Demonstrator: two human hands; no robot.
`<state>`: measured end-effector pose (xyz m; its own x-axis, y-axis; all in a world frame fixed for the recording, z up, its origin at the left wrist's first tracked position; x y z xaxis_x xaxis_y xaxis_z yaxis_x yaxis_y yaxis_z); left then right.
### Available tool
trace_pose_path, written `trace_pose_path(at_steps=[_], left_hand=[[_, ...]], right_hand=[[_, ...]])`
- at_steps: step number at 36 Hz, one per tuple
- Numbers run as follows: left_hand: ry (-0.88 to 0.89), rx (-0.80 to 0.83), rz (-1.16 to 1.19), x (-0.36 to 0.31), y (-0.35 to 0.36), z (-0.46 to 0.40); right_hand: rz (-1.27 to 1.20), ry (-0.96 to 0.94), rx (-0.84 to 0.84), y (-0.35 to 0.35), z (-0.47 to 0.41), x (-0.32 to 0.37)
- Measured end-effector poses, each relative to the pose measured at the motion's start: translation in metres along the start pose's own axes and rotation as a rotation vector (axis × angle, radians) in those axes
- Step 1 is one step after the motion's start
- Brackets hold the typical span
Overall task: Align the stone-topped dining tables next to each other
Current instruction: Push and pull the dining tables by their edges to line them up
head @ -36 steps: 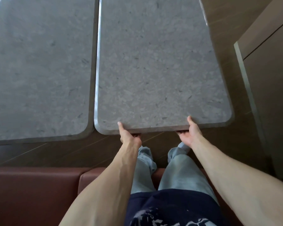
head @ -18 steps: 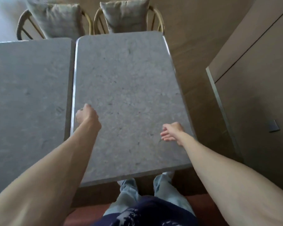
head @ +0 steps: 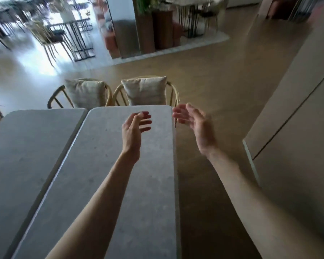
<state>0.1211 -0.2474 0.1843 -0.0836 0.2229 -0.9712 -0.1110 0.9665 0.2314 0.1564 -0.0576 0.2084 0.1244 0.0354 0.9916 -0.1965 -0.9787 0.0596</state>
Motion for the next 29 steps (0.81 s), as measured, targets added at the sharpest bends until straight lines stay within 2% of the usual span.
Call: trace_pose_path(at_steps=[3,9,15,18,24,29], left_hand=[[0.068,-0.106,0.1,-0.015,0.057,0.007],[0.106,-0.195,0.09,-0.042,0.113,0.012],[0.242,-0.293,0.088,-0.077,0.127,-0.008],[0.302,-0.342,0.099,-0.085,0.132,-0.021],[0.358,-0.343,0.116,-0.079,0.165,-0.084],[0.442,-0.293,0.129,-0.07,0.209,-0.18]], right_hand=[[-0.018,-0.046,0.08,-0.042,-0.025,0.027],[-0.079,-0.052,0.193,-0.076,-0.071,0.054],[-0.222,-0.154,0.308,-0.062,-0.117,0.088],[-0.21,-0.178,0.375,-0.045,-0.133,0.095],[-0.148,-0.186,0.435,-0.035,-0.19,0.093],[-0.103,-0.265,0.446,-0.049,-0.284,0.098]])
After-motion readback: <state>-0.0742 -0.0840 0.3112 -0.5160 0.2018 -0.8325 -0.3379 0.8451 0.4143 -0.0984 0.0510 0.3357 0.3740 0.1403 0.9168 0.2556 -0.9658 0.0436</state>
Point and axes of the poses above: each hand's wrist, its own z-axis away from the middle knuckle, its own y-axis out of the palm, x = y × z, the point moved 4 cm from there along -z, towards the middle knuckle, and after that the axes turned 5 degrees about z, right-handed, at the moved point
